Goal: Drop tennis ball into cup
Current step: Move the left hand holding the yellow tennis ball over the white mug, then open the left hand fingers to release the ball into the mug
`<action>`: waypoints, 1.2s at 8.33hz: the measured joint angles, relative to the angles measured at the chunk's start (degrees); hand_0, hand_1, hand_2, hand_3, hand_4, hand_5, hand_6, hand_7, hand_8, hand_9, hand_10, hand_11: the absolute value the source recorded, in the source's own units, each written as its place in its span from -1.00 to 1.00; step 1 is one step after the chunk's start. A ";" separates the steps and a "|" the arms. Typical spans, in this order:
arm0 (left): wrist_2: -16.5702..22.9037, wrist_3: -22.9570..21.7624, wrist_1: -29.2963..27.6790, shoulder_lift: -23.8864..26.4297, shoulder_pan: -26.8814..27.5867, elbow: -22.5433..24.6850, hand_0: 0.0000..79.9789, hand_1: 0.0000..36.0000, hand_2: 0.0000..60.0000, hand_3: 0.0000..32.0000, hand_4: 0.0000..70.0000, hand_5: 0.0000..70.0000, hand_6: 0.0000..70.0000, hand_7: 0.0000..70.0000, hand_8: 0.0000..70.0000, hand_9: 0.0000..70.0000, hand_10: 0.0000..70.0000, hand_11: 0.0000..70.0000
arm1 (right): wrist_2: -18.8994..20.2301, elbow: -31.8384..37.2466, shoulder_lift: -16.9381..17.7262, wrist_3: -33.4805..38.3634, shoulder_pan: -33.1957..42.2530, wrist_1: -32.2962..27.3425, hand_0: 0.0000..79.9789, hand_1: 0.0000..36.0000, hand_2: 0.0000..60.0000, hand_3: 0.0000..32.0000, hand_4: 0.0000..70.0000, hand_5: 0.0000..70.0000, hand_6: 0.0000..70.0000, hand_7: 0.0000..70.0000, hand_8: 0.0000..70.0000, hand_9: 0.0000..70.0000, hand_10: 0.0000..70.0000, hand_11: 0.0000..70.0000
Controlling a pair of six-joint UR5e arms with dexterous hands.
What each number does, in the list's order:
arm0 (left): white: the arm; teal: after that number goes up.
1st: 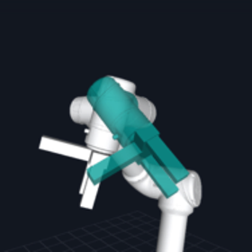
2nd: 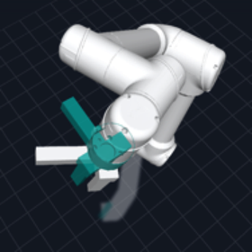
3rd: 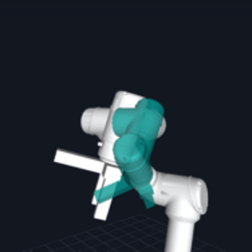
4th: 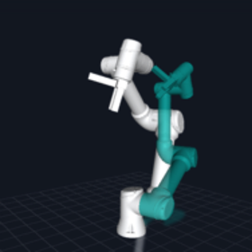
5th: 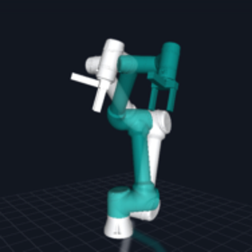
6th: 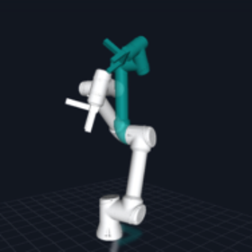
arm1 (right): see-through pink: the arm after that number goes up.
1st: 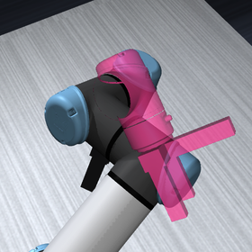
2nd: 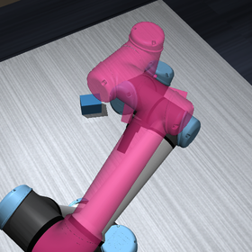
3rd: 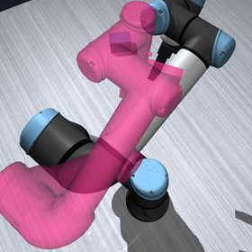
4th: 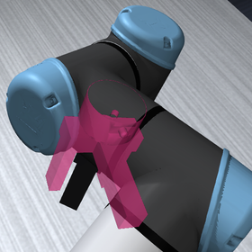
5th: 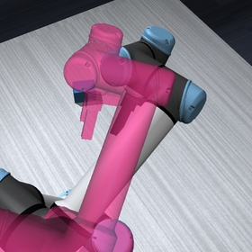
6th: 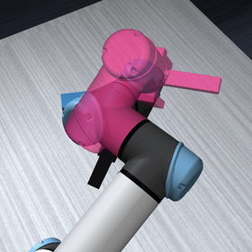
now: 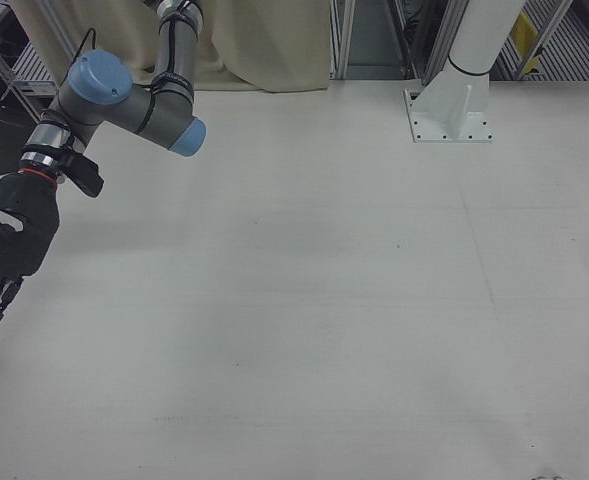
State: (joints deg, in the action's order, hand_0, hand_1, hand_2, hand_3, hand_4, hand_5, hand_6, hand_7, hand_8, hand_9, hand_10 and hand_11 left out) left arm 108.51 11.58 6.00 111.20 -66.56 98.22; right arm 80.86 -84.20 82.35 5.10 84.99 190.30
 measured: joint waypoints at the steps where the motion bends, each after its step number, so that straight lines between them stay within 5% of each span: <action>1: -0.03 0.16 -0.97 -1.94 2.09 0.47 0.12 -0.23 1.00 -1.00 0.37 -0.43 1.00 1.00 0.70 1.00 0.24 0.73 | 0.00 0.00 0.00 0.00 0.00 -0.01 -1.00 -1.00 -1.00 -1.00 -1.00 -1.00 -1.00 -1.00 -1.00 -1.00 -1.00 -1.00; 3: -0.04 0.52 -2.37 -4.51 5.03 0.70 0.12 -0.18 0.90 -1.00 0.33 -0.51 0.90 1.00 0.65 1.00 0.23 0.73 | 0.00 0.03 0.00 0.00 0.00 0.02 -1.00 -1.00 -1.00 -1.00 -1.00 -1.00 -1.00 -1.00 -1.00 -1.00 -1.00 -1.00; 4: -0.05 0.78 -2.60 -5.01 6.31 0.72 0.13 -0.14 0.80 -1.00 0.31 -0.58 0.53 1.00 0.57 1.00 0.22 0.71 | 0.00 0.06 0.00 0.00 0.00 0.01 -1.00 -1.00 -1.00 -1.00 -1.00 -1.00 -1.00 -1.00 -1.00 -1.00 -1.00 -1.00; 5: -0.05 1.30 -2.69 -5.53 7.61 0.74 0.11 -0.24 0.96 -1.00 0.31 -0.44 1.00 1.00 0.64 1.00 0.17 0.63 | 0.00 0.07 0.00 0.00 0.00 0.02 -1.00 -1.00 -1.00 -1.00 -1.00 -1.00 -1.00 -1.00 -1.00 -1.00 -1.00 -1.00; 6: -0.05 1.81 -2.73 -5.95 8.42 0.74 0.04 -0.46 -0.04 -1.00 0.04 -0.76 0.12 1.00 0.00 0.55 -0.39 -0.12 | 0.00 0.08 0.00 0.00 0.00 0.02 -1.00 -1.00 -1.00 -1.00 -1.00 -1.00 -1.00 -1.00 -1.00 -1.00 -1.00 -1.00; 7: -0.05 2.10 -2.65 -6.08 8.71 0.74 0.14 -0.24 -0.50 -1.00 -0.43 -0.94 -0.73 -0.06 -0.93 -0.77 -0.98 -0.96 | 0.00 0.08 0.00 0.00 0.00 0.01 -1.00 -1.00 -1.00 -1.00 -1.00 -1.00 -1.00 -1.00 -1.00 -1.00 -1.00 -1.00; 8: -0.02 2.29 -2.38 -6.06 8.75 0.66 0.17 0.00 -0.53 -1.00 -0.89 -0.98 -0.97 -0.55 -1.00 -0.95 -1.00 -1.00 | 0.00 0.09 0.00 0.00 0.00 0.02 -1.00 -1.00 -1.00 -1.00 -1.00 -1.00 -1.00 -1.00 -1.00 -1.00 -1.00 -1.00; 10: -0.03 2.52 -1.80 -6.11 8.63 0.50 0.19 0.15 -0.57 -1.00 -1.00 -0.99 -1.00 -0.74 -1.00 -0.99 -1.00 -1.00 | 0.00 0.09 0.00 0.00 0.00 0.01 -1.00 -1.00 -1.00 -1.00 -1.00 -1.00 -1.00 -1.00 -1.00 -1.00 -1.00 -1.00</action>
State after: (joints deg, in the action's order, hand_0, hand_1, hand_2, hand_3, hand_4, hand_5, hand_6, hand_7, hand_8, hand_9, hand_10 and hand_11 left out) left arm 108.47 14.10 4.20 105.09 -57.93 98.71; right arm 80.86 -84.11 82.35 5.10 84.99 190.30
